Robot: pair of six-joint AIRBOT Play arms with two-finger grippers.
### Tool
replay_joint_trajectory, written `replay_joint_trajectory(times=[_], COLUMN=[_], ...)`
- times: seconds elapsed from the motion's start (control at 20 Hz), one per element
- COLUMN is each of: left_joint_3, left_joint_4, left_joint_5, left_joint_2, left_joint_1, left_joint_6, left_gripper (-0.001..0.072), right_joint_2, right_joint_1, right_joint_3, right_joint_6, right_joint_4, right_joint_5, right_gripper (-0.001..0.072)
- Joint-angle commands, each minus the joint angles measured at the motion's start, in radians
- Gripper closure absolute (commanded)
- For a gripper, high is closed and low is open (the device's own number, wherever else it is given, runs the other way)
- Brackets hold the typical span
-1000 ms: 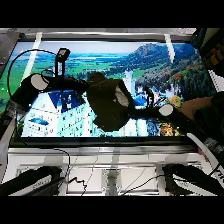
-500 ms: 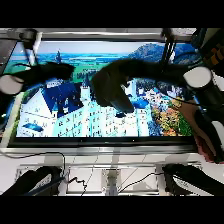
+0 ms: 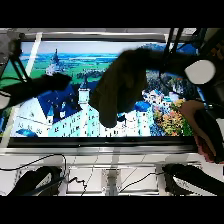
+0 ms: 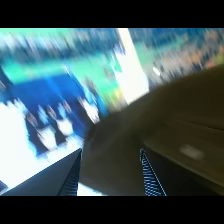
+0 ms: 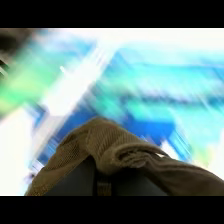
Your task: Fold the clothes and pants, and hang the long-sleeved shirts on hangers.
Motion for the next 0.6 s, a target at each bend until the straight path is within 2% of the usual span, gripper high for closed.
replay_joint_trajectory(times=[0.0, 0.15, 0.3, 0.5, 0.55], left_joint_3=[-0.127, -0.269, -0.388, -0.450, -0.454], left_joint_4=[-0.119, -0.203, -0.393, -0.438, -0.437], left_joint_5=[-0.029, -0.028, -0.005, 0.137, 0.187], left_joint_2=[0.005, 0.005, 0.006, 0.002, -0.008], left_joint_1=[-0.061, -0.163, -0.261, -0.472, -0.522], left_joint_6=[-0.011, -0.023, -0.026, -0.056, -0.081], left_gripper=[0.0271, 0.0272, 0.0271, 0.0262, 0.0118], right_joint_2=[0.014, 0.093, 0.200, 0.306, 0.314], right_joint_1=[-0.047, -0.052, -0.052, -0.057, -0.057], right_joint_3=[-0.140, -0.369, -0.581, -0.702, -0.703], right_joint_6=[0.079, 0.112, 0.177, 0.244, 0.253], right_joint_4=[-0.204, -0.201, -0.209, -0.204, -0.202], right_joint_5=[0.243, 0.196, 0.132, 0.084, 0.075], right_gripper=[0.0661, 0.0662, 0.0662, 0.0661, 0.0661])
